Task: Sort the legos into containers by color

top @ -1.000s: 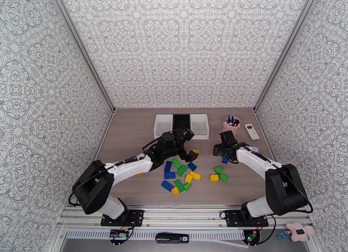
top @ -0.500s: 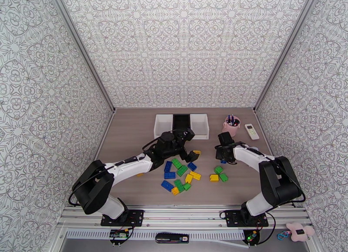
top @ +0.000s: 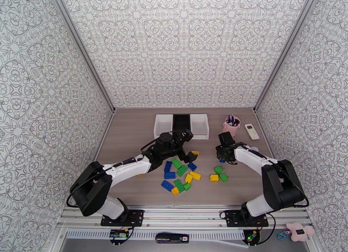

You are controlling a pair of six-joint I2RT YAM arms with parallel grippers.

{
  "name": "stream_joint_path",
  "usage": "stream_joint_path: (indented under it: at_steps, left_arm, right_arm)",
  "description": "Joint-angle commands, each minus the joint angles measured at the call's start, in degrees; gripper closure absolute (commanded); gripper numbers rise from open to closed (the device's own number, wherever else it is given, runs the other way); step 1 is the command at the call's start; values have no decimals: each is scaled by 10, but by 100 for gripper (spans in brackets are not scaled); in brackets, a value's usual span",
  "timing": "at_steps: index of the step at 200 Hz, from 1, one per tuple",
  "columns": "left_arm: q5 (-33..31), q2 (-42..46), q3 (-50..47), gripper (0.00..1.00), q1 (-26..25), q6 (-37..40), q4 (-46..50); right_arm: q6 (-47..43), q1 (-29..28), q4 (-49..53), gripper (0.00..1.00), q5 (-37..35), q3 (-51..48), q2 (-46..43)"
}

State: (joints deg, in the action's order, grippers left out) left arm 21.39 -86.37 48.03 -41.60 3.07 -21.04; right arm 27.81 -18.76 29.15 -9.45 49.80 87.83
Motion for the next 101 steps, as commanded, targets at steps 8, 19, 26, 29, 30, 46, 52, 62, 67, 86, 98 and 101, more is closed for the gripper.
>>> stream_joint_path:
  at_steps: [8, 19, 26, 29, 30, 46, 52, 62, 67, 86, 98, 101]
  left_arm:
    - [-9, 36, -23, 0, 11, 5, 7]
    - [-22, 51, -34, 0, 15, 5, 12]
    - [-30, 62, -42, 0, 19, 5, 14]
    - [-34, 67, -46, 0, 19, 5, 16]
    - [-35, 69, -48, 0, 19, 5, 17]
    - [-46, 96, -64, 0, 27, 7, 29]
    - [-53, 105, -71, 0, 29, 8, 33]
    - [-64, 119, -80, 0, 32, 8, 39]
    - [-68, 126, -85, 0, 33, 6, 42]
    - [-96, 148, -101, 0, 36, 0, 46]
    - [-110, 159, -109, 0, 37, -5, 50]
    - [-113, 161, -111, 0, 37, -6, 51]
  right_arm:
    - [-2, -42, -31, 80, -10, 48, -4]
    - [-6, -58, -45, 79, -11, 68, 7]
    - [-13, -67, -53, 79, -13, 84, 17]
    - [-17, -71, -56, 79, -15, 91, 21]
    - [-18, -72, -57, 79, -16, 94, 24]
    - [-35, -83, -73, 79, -17, 134, 51]
    - [-39, -83, -82, 79, -12, 148, 62]
    - [-48, -82, -96, 80, -12, 170, 80]
    - [-55, -82, -101, 80, -12, 184, 90]
    - [-74, -77, -94, 80, -14, 248, 139]
    - [-83, -71, -89, 80, -9, 288, 171]
    - [-84, -70, -89, 80, -7, 298, 178]
